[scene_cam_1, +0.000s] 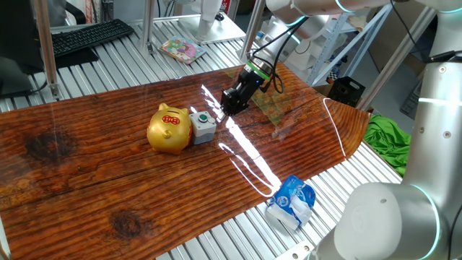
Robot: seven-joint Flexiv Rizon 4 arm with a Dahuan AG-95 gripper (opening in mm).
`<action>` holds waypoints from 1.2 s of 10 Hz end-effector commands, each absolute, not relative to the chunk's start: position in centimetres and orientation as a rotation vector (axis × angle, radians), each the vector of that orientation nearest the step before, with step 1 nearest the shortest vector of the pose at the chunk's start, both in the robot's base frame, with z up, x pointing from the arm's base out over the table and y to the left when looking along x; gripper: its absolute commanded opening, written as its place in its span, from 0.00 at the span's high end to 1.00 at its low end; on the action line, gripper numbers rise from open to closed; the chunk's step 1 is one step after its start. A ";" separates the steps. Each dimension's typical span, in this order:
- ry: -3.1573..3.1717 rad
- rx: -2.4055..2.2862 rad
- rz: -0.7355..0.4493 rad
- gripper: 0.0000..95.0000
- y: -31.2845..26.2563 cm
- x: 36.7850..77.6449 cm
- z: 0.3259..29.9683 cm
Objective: Drop coins into a piggy bank
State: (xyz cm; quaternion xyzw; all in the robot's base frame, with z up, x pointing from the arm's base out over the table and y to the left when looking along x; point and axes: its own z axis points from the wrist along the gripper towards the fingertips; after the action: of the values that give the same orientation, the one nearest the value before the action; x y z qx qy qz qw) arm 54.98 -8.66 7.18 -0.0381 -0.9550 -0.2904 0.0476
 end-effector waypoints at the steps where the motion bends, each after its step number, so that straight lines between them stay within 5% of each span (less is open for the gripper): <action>1: -2.911 -0.129 -0.883 1.00 -8.7 55.0 7.2; 12: -2.883 -0.144 -0.932 1.00 -8.7 54.9 6.9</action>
State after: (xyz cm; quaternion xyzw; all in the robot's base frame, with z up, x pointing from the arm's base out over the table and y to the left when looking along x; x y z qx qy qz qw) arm 54.87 -8.67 6.85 -0.0481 -0.9489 -0.3071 0.0539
